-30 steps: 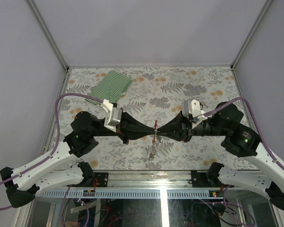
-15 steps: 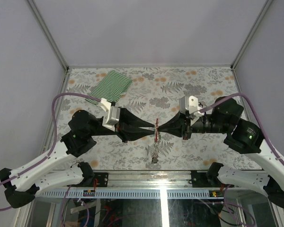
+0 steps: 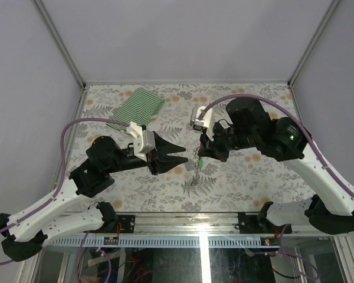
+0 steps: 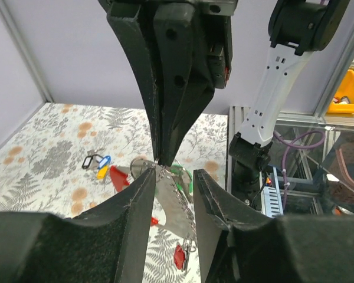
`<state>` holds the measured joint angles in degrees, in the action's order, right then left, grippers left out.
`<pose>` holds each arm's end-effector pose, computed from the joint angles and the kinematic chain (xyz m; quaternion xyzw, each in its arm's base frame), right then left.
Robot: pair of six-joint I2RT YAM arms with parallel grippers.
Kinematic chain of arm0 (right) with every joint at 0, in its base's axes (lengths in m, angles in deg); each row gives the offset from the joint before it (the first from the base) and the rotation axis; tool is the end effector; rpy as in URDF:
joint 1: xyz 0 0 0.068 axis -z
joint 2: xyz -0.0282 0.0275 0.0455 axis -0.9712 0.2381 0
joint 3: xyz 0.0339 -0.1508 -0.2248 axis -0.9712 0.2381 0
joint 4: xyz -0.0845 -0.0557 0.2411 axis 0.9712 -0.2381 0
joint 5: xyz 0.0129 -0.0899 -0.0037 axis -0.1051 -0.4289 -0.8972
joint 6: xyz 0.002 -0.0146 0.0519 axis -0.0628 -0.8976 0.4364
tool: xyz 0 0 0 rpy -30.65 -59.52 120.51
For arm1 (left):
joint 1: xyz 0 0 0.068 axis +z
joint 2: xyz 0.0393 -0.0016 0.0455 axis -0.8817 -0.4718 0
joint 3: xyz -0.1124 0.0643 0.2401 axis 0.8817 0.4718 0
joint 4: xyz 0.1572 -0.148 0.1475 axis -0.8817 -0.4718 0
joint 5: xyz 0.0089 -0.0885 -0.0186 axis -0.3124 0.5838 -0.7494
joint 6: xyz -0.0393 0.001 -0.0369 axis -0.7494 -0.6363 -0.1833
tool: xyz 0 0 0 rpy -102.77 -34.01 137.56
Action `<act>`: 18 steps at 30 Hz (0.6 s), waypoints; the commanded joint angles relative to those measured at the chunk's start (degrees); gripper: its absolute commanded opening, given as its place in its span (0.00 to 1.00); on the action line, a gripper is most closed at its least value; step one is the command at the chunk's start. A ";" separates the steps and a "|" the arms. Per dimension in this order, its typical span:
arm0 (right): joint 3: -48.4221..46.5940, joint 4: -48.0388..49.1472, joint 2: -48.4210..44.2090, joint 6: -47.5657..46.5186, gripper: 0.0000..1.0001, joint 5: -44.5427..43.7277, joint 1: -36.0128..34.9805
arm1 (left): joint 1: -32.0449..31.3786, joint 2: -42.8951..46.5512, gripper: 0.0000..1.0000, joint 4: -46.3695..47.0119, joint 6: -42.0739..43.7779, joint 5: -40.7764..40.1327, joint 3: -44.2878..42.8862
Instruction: Put the keys on the keyring
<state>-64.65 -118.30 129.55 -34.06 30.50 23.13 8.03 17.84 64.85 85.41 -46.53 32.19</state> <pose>0.1185 0.1797 0.4803 -0.5424 0.6587 0.3224 0.4099 0.0937 -0.1558 0.4172 0.4506 0.4767 -0.4661 0.5937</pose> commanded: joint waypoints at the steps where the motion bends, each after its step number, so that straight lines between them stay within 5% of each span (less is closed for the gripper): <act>1: -7.61 -11.49 3.91 1.69 0.00 -7.00 -0.43 | 0.46 3.85 0.34 -3.55 2.35 -5.15 1.48; 18: -10.94 -17.17 10.06 3.61 0.00 -5.93 -3.13 | 0.45 -1.24 0.33 -1.34 2.16 -0.20 2.99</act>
<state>-73.52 -135.37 140.06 -30.21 23.42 20.70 8.03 17.95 61.26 86.74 -49.88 35.20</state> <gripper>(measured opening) 0.017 0.342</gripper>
